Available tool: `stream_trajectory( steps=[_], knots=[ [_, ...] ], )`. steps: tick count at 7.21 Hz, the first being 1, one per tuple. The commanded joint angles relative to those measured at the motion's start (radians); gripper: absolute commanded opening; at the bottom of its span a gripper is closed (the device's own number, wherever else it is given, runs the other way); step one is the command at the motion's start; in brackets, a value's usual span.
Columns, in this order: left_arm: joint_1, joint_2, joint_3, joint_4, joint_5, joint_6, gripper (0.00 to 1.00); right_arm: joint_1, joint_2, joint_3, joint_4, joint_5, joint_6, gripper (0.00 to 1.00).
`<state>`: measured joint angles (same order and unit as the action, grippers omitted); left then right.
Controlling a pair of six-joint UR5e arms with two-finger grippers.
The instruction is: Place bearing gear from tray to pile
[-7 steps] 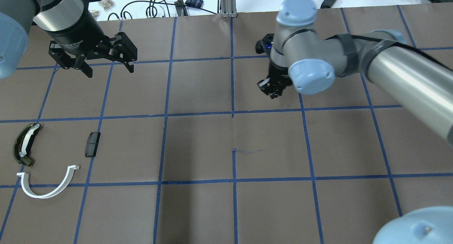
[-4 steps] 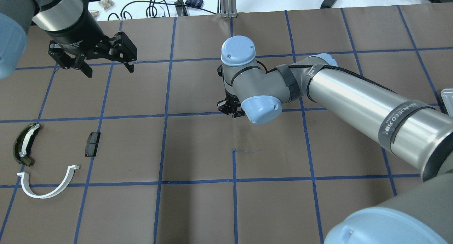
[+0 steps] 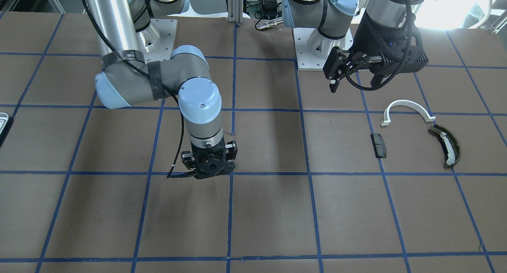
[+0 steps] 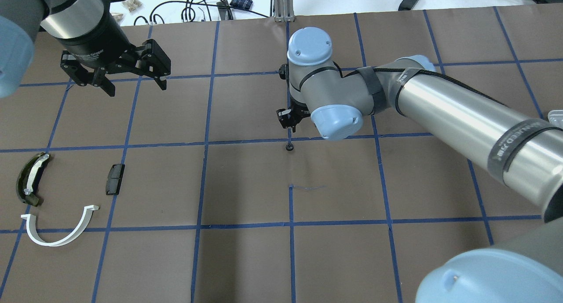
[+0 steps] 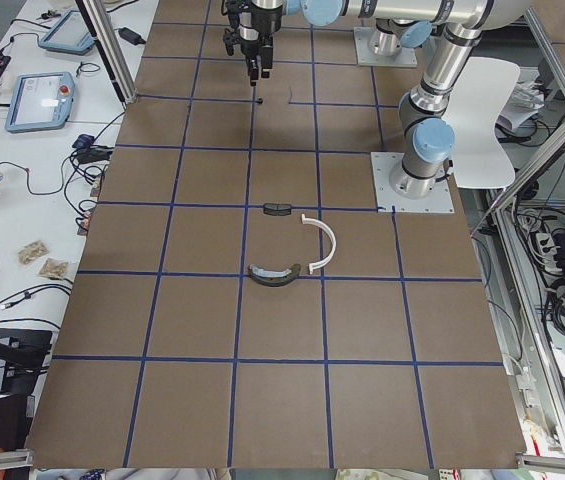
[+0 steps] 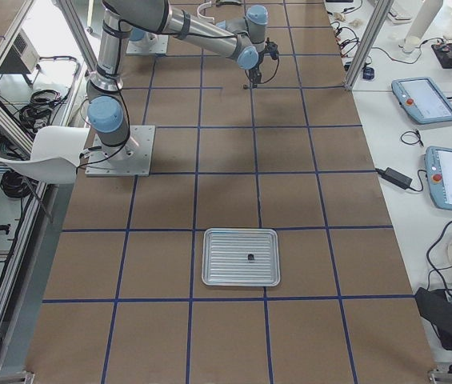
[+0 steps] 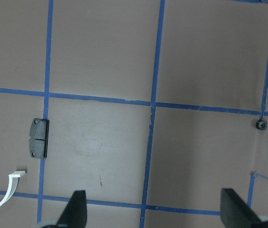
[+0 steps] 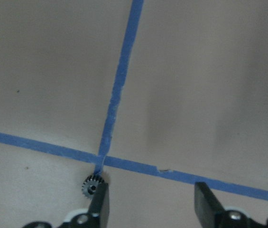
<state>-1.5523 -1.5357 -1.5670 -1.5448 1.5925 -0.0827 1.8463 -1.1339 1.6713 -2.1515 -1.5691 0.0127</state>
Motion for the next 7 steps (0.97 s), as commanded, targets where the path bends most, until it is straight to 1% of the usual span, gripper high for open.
stream_trajectory(
  steps=[1,2,3,4,5,6,7],
  knots=[
    [0.0,0.0,-0.001,0.0,0.0,0.0,1.0,-0.256,-0.122,0.005,0.158,-0.008,-0.408,0.91],
    [0.0,-0.001,0.001,0.0,0.001,0.0,1.0,-0.418,-0.15,0.016,0.191,-0.009,-0.592,0.91],
    [0.0,-0.001,0.001,0.0,0.0,0.0,1.0,-0.599,-0.158,0.03,0.196,0.007,-0.738,0.91],
    [0.0,-0.001,0.002,0.0,0.0,0.0,1.0,-0.751,-0.15,0.03,0.165,0.003,-0.934,0.91],
    [0.0,-0.001,0.002,0.0,0.0,0.0,1.0,-0.868,-0.149,0.027,0.121,-0.002,-1.082,0.92],
    [0.0,-0.001,0.002,0.0,0.0,0.0,1.0,-0.96,-0.144,0.019,0.116,0.003,-1.191,0.92],
    [0.0,-0.001,0.001,0.0,0.0,0.0,1.0,-1.022,-0.112,0.013,0.099,0.011,-1.283,0.92]
  ],
)
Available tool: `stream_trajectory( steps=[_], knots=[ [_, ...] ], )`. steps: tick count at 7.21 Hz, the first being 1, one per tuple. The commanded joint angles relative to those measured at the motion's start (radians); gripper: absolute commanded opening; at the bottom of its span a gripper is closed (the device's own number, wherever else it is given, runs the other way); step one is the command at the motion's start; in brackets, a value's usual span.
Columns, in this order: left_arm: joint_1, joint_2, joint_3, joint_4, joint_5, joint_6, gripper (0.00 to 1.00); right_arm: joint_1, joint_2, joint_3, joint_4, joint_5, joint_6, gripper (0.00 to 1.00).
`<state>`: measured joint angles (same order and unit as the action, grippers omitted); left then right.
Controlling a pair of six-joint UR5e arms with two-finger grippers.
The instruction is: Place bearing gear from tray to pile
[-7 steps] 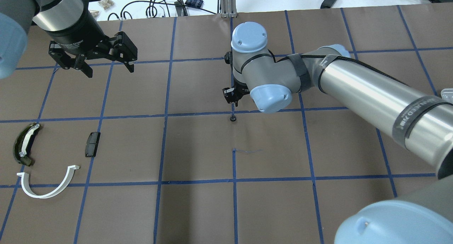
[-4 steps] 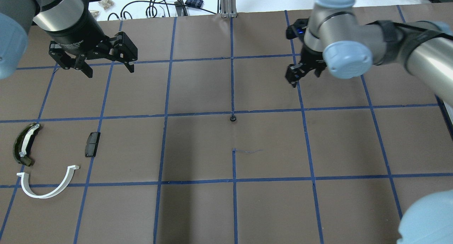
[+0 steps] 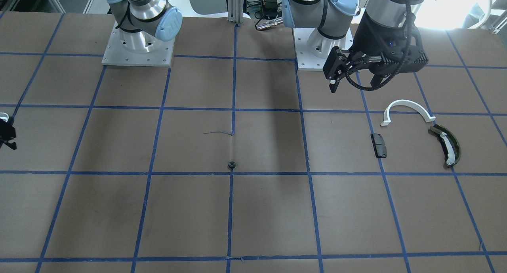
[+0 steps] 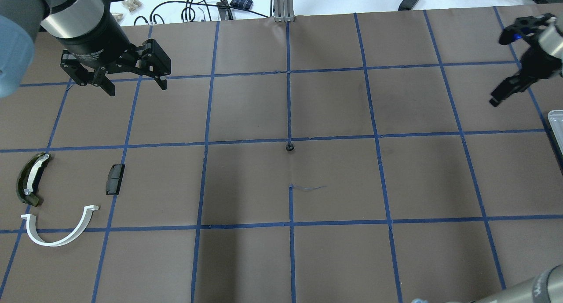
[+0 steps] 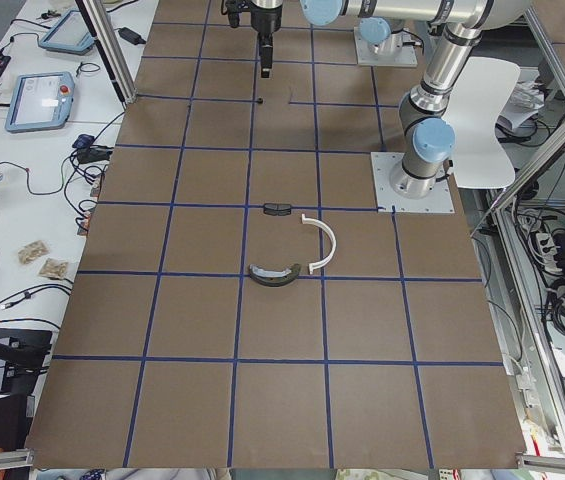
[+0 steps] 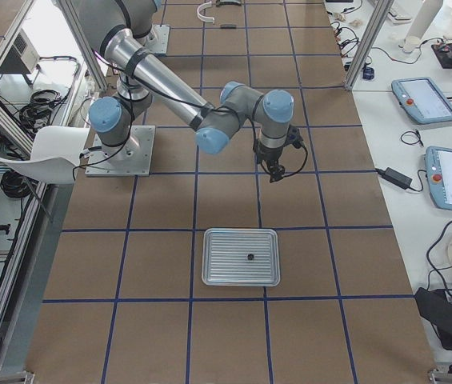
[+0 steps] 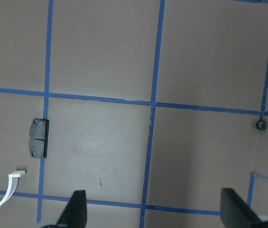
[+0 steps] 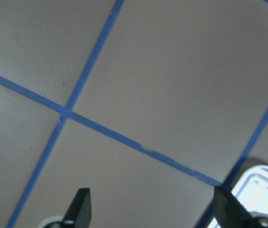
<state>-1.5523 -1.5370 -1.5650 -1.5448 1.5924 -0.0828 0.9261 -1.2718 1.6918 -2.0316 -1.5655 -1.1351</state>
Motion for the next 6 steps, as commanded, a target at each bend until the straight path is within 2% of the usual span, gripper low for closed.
stream_trajectory(
  steps=[1,2,3,6],
  knots=[
    [-0.011,-0.011,-0.007,0.0,0.0,-0.005,1.0,-0.145,0.075,-0.039,-0.071,0.012,-0.22,0.92],
    [-0.021,-0.038,0.0,0.017,-0.081,-0.043,1.0,-0.179,0.122,-0.088,-0.073,0.034,-0.266,0.92],
    [-0.063,-0.089,-0.019,0.093,-0.165,-0.098,1.0,-0.211,0.168,-0.14,-0.073,0.045,-0.326,0.93],
    [-0.274,-0.271,-0.096,0.433,-0.138,-0.315,1.0,-0.266,0.29,-0.253,-0.073,0.045,-0.405,0.93]
  ],
)
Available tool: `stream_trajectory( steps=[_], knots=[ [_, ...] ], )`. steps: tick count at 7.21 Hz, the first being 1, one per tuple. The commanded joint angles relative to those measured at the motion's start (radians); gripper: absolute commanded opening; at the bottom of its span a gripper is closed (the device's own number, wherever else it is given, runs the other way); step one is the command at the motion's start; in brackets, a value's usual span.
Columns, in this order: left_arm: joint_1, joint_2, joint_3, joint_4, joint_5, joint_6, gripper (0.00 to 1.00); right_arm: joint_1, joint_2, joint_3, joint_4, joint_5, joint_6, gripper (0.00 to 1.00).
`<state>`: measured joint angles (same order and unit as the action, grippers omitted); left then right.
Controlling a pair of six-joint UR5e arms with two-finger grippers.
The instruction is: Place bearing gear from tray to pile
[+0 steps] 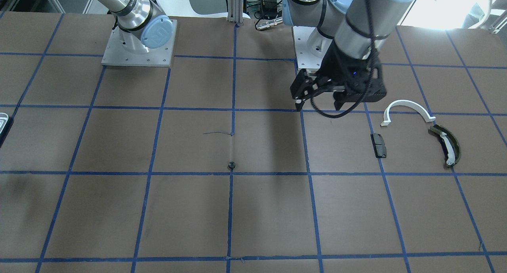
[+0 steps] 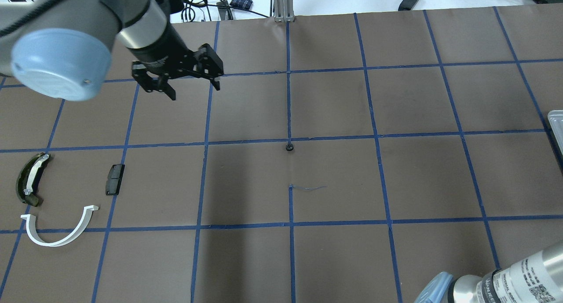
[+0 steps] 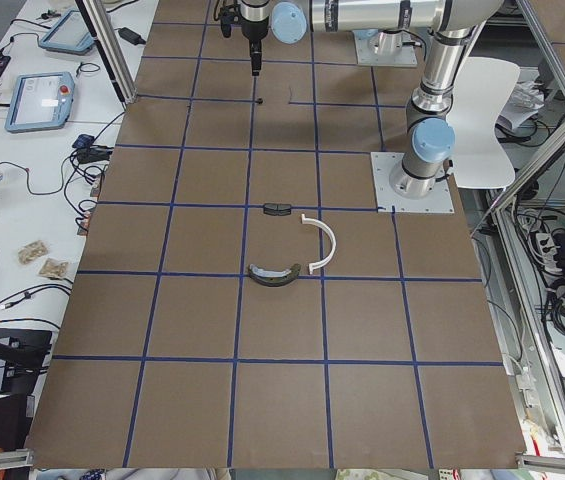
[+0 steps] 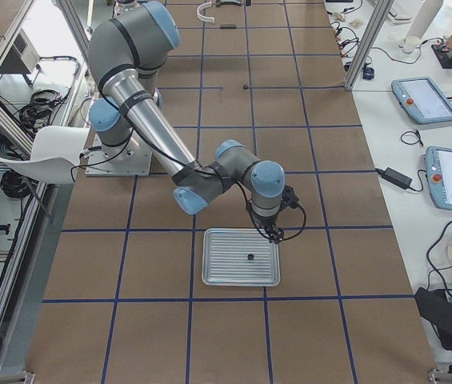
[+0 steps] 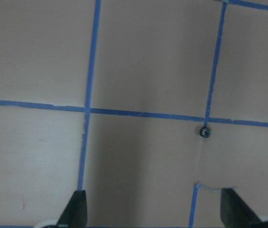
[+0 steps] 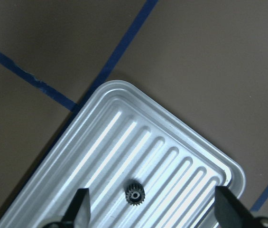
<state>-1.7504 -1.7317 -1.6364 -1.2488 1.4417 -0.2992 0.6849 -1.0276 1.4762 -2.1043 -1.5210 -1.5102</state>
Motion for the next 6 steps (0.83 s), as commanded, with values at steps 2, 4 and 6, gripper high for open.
stream_trajectory(
  steps=[2,4,6],
  knots=[
    [-0.136,-0.202,-0.025,0.245,0.019,-0.163,0.99,-0.041,0.084,-0.059,0.0,0.001,-0.093,0.92],
    [-0.205,-0.3,-0.029,0.304,0.07,-0.201,0.99,-0.039,0.106,-0.021,0.012,0.068,-0.03,0.92],
    [-0.233,-0.371,-0.029,0.368,0.158,-0.213,0.99,-0.041,0.11,0.013,-0.064,0.059,-0.06,0.91]
  ],
)
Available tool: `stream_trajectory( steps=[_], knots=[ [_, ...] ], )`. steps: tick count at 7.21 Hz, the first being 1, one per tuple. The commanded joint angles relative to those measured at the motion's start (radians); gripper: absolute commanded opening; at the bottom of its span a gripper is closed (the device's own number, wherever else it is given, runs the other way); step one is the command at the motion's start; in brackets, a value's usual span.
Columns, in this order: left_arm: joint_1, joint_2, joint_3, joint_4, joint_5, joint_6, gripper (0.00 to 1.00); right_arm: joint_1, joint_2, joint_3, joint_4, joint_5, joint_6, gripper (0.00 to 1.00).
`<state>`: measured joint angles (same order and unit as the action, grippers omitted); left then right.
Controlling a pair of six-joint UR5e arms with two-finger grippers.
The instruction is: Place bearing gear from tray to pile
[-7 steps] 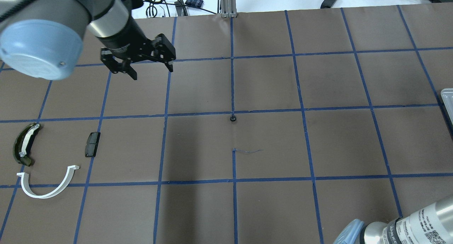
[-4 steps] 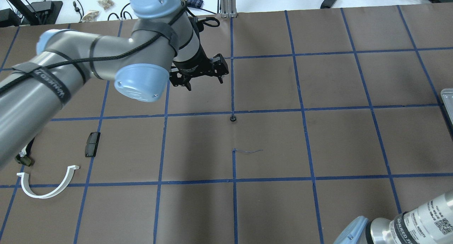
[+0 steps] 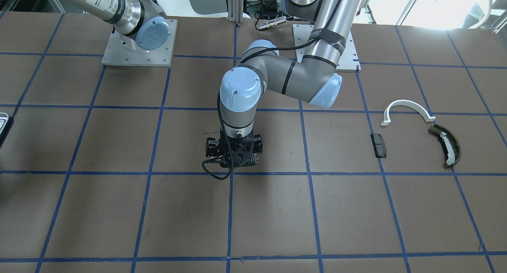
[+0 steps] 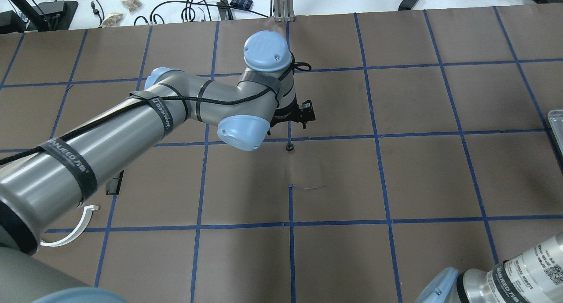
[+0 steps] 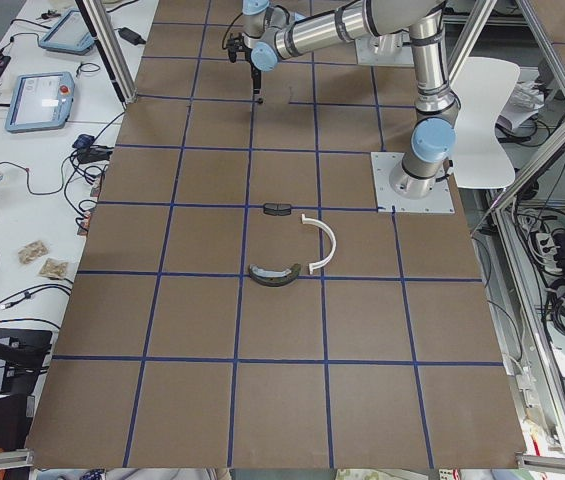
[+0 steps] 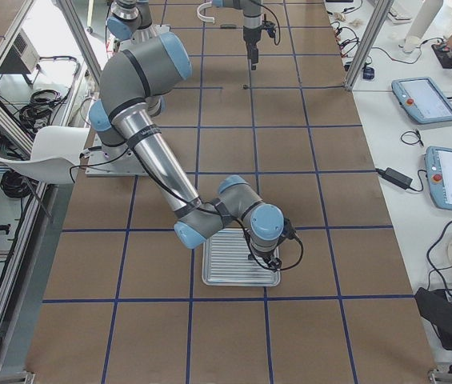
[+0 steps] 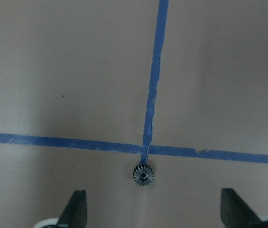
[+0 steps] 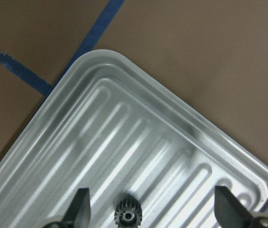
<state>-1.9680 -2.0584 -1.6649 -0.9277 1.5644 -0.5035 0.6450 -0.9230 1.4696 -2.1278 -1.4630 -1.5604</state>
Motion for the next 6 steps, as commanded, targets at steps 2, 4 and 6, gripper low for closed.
stream_trajectory(
  steps=[2,4,6],
  knots=[
    [-0.02,-0.087,-0.001,0.064,0.039,0.011,0.97,-0.001,0.009,0.038,-0.046,-0.045,-0.027,0.85],
    [-0.022,-0.094,-0.015,0.069,0.036,0.007,0.85,-0.001,0.006,0.06,-0.063,-0.091,-0.021,0.58],
    [-0.022,-0.098,-0.016,0.066,0.028,0.003,0.56,-0.001,0.004,0.061,-0.067,-0.114,-0.024,0.3]
  ],
)
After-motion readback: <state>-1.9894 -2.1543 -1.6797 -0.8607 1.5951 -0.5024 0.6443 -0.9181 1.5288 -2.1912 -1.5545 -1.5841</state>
